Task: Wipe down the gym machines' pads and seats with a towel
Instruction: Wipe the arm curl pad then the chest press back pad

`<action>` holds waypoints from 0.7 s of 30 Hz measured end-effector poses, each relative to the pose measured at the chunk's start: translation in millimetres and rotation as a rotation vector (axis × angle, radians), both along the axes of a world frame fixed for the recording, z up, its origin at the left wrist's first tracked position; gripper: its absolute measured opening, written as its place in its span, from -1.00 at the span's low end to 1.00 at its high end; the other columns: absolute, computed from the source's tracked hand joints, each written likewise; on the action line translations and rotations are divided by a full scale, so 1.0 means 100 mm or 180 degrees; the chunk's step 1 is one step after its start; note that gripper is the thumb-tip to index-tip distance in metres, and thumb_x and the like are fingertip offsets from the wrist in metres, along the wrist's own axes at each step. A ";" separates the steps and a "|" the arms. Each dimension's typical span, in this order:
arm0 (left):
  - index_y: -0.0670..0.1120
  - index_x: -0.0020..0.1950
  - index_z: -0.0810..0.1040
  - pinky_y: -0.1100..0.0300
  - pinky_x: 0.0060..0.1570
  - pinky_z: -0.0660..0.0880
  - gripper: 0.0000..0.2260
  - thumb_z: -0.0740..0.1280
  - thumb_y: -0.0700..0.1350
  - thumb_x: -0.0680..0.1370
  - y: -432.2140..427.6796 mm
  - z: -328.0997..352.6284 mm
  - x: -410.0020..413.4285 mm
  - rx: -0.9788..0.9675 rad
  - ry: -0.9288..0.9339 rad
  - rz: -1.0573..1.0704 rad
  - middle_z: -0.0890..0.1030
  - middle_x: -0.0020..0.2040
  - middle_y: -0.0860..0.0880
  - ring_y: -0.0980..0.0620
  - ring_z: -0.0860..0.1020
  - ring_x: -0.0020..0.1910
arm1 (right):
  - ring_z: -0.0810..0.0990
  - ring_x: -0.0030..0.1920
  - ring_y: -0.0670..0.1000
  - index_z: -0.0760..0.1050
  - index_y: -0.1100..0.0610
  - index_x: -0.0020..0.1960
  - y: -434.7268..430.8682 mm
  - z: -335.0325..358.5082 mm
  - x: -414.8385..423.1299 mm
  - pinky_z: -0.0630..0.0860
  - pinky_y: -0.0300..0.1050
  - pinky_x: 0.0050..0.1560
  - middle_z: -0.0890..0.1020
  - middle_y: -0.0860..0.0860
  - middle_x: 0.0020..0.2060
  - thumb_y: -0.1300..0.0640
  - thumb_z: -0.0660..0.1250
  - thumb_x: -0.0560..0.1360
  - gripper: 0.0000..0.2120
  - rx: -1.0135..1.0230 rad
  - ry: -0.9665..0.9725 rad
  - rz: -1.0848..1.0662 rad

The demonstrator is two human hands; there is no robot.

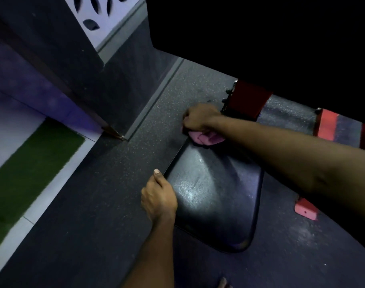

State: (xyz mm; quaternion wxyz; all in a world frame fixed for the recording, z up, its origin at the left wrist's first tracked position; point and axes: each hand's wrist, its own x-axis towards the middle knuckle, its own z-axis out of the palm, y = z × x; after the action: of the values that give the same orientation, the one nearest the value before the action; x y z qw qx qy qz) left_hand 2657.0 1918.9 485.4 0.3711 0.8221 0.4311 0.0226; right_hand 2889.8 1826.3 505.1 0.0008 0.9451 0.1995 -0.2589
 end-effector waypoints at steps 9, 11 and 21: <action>-0.20 0.19 0.63 -0.07 0.07 0.43 -0.52 0.02 0.08 0.72 0.01 -0.01 -0.01 -0.0026 0.0032 0.0045 0.65 0.06 -0.25 -0.27 0.56 0.07 | 0.54 -0.13 0.10 0.55 0.07 -0.09 0.16 0.07 -0.43 0.50 -0.08 -0.09 0.50 -0.01 -0.20 -0.05 0.18 0.57 -0.74 0.0004 -0.0135 0.0691; -0.21 0.18 0.63 -0.07 0.06 0.43 -0.52 0.03 0.06 0.72 0.01 0.00 0.00 -0.0030 0.0002 0.0049 0.64 0.07 -0.27 -0.27 0.56 0.07 | 0.49 -0.13 0.05 0.53 -0.01 -0.12 0.06 0.09 -0.51 0.40 -0.10 -0.13 0.52 -0.03 -0.23 -0.10 0.17 0.59 -0.75 0.0383 -0.0044 0.0806; -0.08 0.33 0.48 0.11 0.00 0.30 -0.63 0.00 0.06 0.73 0.06 -0.05 -0.11 -0.0514 -0.0604 -0.0046 0.58 0.18 -0.14 -0.07 0.49 0.08 | 0.65 -0.02 0.17 0.62 0.10 0.06 0.45 0.07 -0.67 0.59 -0.03 0.00 0.68 0.08 0.01 -0.04 0.18 0.52 -0.68 -0.0277 -0.0153 0.0330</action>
State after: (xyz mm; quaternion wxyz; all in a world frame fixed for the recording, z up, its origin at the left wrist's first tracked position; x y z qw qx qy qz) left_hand 2645.9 1925.0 480.7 0.4753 0.7868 0.3886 0.0629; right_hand 2822.5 1871.7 511.9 0.0600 0.9385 0.2366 -0.2443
